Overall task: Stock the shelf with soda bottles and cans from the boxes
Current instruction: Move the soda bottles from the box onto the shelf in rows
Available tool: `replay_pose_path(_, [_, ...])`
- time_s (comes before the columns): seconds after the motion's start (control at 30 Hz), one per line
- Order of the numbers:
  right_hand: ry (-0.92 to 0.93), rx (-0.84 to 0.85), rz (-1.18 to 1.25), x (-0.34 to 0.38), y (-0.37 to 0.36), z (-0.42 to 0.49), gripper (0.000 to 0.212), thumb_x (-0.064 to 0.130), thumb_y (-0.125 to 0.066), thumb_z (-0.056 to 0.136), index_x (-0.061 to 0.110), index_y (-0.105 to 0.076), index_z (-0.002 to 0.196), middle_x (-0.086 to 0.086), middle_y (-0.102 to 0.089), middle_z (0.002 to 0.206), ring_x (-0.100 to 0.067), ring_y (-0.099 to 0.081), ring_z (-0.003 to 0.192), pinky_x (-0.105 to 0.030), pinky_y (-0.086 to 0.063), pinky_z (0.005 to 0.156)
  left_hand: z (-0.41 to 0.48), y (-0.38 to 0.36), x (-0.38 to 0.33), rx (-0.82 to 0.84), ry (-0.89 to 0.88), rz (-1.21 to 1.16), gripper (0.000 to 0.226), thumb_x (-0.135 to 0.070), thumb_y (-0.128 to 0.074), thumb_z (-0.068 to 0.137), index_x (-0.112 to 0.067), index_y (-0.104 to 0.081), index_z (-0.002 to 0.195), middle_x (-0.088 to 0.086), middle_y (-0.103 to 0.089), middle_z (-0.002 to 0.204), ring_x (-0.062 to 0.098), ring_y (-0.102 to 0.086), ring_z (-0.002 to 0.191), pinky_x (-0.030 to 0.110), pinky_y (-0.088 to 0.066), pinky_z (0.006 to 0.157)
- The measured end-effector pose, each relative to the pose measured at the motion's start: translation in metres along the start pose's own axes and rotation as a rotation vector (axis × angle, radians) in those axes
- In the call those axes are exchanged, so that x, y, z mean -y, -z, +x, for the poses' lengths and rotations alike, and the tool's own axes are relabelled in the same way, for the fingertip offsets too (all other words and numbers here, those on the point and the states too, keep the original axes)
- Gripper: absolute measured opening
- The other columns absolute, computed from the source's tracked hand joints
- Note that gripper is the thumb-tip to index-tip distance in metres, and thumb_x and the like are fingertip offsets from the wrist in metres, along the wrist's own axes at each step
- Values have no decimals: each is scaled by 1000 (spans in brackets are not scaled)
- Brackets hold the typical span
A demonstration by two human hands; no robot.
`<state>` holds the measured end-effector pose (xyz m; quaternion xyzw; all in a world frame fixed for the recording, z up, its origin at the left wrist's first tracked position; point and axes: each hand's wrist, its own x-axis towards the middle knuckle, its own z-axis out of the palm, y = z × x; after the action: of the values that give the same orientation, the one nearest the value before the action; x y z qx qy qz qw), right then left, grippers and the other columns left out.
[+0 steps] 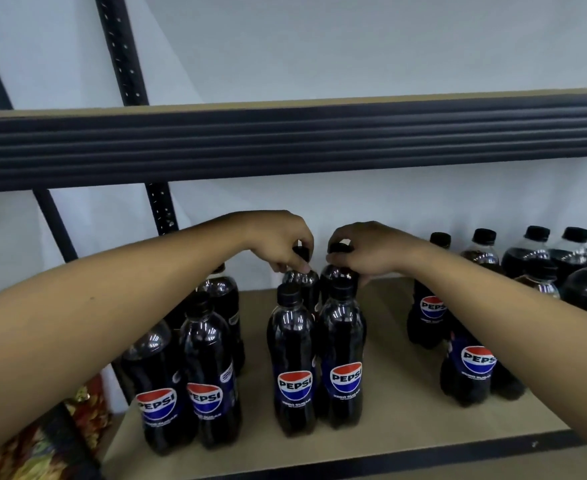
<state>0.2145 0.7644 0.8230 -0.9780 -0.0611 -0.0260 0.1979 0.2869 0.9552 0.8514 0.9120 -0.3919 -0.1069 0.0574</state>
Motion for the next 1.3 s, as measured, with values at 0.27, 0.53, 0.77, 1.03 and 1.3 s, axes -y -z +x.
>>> replay_pose_path(0.27, [17, 59, 2, 13, -4, 10, 25, 50, -62, 95, 34, -63, 116, 8, -65, 111, -15, -72, 87, -21, -44, 63, -21, -1, 13, -14, 52, -29, 23, -36, -76, 91, -20, -73, 107, -2, -76, 94, 9, -75, 76, 35, -63, 80])
replay_pose_path(0.53, [0, 85, 57, 13, 2, 3, 40, 54, -58, 96, 43, -55, 134, 7, -64, 123, -16, -75, 85, -30, -56, 87, -32, 1, 5, -73, 65, 154, 43, -52, -69, 91, -32, -64, 128, -9, -67, 117, 8, -63, 99, 30, -51, 91])
replay_pose_path(0.77, [99, -101, -80, 5, 29, -48, 44, 50, -49, 101, 40, -49, 144, 17, -51, 148, -5, -51, 131, -25, -39, 108, -57, 8, -19, -176, -4, 115, 48, -55, -60, 96, -39, -55, 140, -16, -59, 136, 2, -57, 120, 27, -47, 103])
replay_pose_path(1.03, [104, -184, -190, -20, 36, -127, 44, 45, -49, 102, 35, -51, 145, 21, -52, 147, -2, -45, 136, -13, -30, 102, -67, 6, -70, -237, -157, 73, 45, -57, -55, 97, -45, -52, 141, -25, -56, 138, -26, -44, 95, 1, -33, 81])
replay_pose_path(1.3, [4, -276, -185, -59, 52, -187, 44, 43, -53, 100, 36, -54, 143, 23, -57, 140, 7, -51, 117, 2, -33, 90, -41, -4, -126, -200, -327, 133, 49, -58, -53, 98, -40, -52, 144, -22, -54, 144, -5, -47, 130, 21, -39, 110])
